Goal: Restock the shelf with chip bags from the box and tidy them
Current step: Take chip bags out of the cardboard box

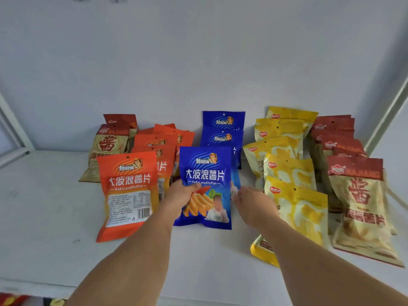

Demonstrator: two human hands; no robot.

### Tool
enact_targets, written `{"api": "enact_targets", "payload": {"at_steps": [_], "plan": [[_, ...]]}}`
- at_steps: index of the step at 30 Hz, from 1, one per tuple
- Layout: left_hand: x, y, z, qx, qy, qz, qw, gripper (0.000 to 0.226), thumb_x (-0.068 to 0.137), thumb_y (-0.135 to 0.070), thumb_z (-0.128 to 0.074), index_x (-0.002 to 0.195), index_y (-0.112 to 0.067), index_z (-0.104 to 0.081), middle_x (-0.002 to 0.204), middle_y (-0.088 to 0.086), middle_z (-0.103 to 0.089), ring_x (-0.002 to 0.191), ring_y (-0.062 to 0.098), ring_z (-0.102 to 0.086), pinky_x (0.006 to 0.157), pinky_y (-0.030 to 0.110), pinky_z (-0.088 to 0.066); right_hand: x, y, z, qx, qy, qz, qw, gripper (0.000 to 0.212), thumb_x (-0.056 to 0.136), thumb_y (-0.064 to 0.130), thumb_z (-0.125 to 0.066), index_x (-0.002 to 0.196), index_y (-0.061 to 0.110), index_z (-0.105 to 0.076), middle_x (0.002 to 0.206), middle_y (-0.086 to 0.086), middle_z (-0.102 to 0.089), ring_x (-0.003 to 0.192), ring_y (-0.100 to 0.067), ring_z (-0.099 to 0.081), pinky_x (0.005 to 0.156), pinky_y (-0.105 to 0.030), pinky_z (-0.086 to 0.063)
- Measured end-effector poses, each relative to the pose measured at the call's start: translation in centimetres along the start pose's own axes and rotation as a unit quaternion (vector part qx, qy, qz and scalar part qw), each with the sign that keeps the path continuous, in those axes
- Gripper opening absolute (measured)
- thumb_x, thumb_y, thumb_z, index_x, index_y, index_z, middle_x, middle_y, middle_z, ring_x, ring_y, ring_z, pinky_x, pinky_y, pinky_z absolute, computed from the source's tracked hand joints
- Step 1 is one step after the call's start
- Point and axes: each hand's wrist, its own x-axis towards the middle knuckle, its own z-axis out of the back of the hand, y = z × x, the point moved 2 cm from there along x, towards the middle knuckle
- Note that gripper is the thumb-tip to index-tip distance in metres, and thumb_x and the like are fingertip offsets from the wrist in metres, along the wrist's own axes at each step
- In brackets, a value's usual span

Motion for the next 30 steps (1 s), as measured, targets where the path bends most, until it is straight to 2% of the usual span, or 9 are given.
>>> {"api": "enact_targets", "payload": {"at_steps": [2,5,8,16,20,23,26,29,30], "plan": [[0.8,-0.1,-0.4,0.007,0.005,-0.006,1.000,0.014,0.093,-0.023,-0.074,0.104,-0.014,-0.071,0.092,0.003,-0.077,0.085,0.020,-0.074,0.076,0.034,-0.057,-0.8,0.7,-0.9,-0.002,0.018,0.032,0.999,0.036,0.101,0.035,-0.053,0.135,0.022,-0.049,0.130,-0.002,-0.055,0.118,-0.022,-0.057,0.086,-0.037,-0.056],[2.0,-0.2,-1.0,0.014,-0.002,-0.006,1.000,0.018,0.091,-0.028,-0.076,0.104,-0.017,-0.070,0.096,0.002,-0.077,0.090,0.022,-0.074,0.085,0.040,-0.059,-0.9,1.3,-1.5,0.032,0.041,-0.003,0.999,0.033,0.102,0.047,-0.045,0.126,0.025,-0.051,0.117,-0.003,-0.061,0.104,-0.021,-0.061,0.079,-0.033,-0.054],[3.2,-0.1,-1.5,0.023,-0.008,-0.016,1.000,0.019,0.090,-0.029,-0.077,0.104,-0.019,-0.070,0.100,0.003,-0.077,0.092,0.022,-0.073,0.089,0.043,-0.058,0.0,1.6,-2.4,0.047,0.073,-0.031,0.996,0.039,0.099,0.053,-0.047,0.118,0.020,-0.058,0.114,-0.002,-0.062,0.103,-0.020,-0.060,0.074,-0.031,-0.048],[4.5,0.5,-2.2,0.070,-0.027,-0.047,0.996,0.035,0.089,-0.039,-0.075,0.111,-0.013,-0.066,0.104,0.004,-0.074,0.093,0.022,-0.071,0.086,0.044,-0.060,1.7,1.5,-3.1,0.067,0.076,-0.056,0.993,0.040,0.099,0.051,-0.049,0.125,0.021,-0.058,0.116,-0.003,-0.057,0.108,-0.021,-0.058,0.077,-0.032,-0.047],[3.3,-0.1,-2.0,0.162,-0.068,-0.053,0.983,0.050,0.090,-0.050,-0.070,0.120,-0.012,-0.057,0.114,0.003,-0.068,0.099,0.022,-0.067,0.074,0.035,-0.054,2.2,1.6,-2.7,0.062,0.106,-0.052,0.991,0.038,0.100,0.046,-0.049,0.127,0.019,-0.057,0.119,-0.005,-0.058,0.110,-0.023,-0.058,0.078,-0.032,-0.046],[0.8,-0.5,-1.6,0.213,-0.096,-0.065,0.970,0.057,0.091,-0.049,-0.070,0.129,-0.012,-0.050,0.123,0.006,-0.065,0.109,0.027,-0.066,0.087,0.041,-0.056,1.8,2.0,-2.1,0.039,0.130,-0.044,0.990,0.038,0.101,0.043,-0.048,0.128,0.017,-0.056,0.120,-0.006,-0.060,0.112,-0.023,-0.059,0.080,-0.032,-0.048],[-3.6,-0.9,-0.3,0.345,-0.135,-0.128,0.920,0.052,0.098,-0.042,-0.062,0.135,-0.011,-0.047,0.135,0.007,-0.058,0.120,0.028,-0.060,0.093,0.040,-0.051,0.4,2.7,-1.5,0.004,0.130,-0.037,0.991,0.035,0.101,0.036,-0.051,0.130,0.016,-0.053,0.121,-0.006,-0.062,0.113,-0.023,-0.060,0.084,-0.034,-0.051],[-9.9,-0.4,2.3,0.494,-0.143,-0.193,0.836,0.038,0.102,-0.038,-0.053,0.131,-0.012,-0.053,0.128,0.009,-0.061,0.116,0.030,-0.060,0.088,0.040,-0.049,-2.4,4.4,-0.7,-0.019,0.087,-0.015,0.996,0.039,0.100,0.029,-0.047,0.138,0.019,-0.049,0.127,-0.004,-0.061,0.115,-0.024,-0.059,0.081,-0.033,-0.046],[-12.1,0.3,3.5,0.548,-0.145,-0.204,0.798,0.035,0.103,-0.035,-0.050,0.128,-0.013,-0.056,0.125,0.010,-0.063,0.114,0.031,-0.061,0.087,0.040,-0.049,-3.5,5.3,-0.6,-0.029,0.066,0.004,0.997,0.045,0.100,0.027,-0.046,0.144,0.020,-0.041,0.130,-0.005,-0.059,0.116,-0.024,-0.059,0.083,-0.034,-0.044]]}}
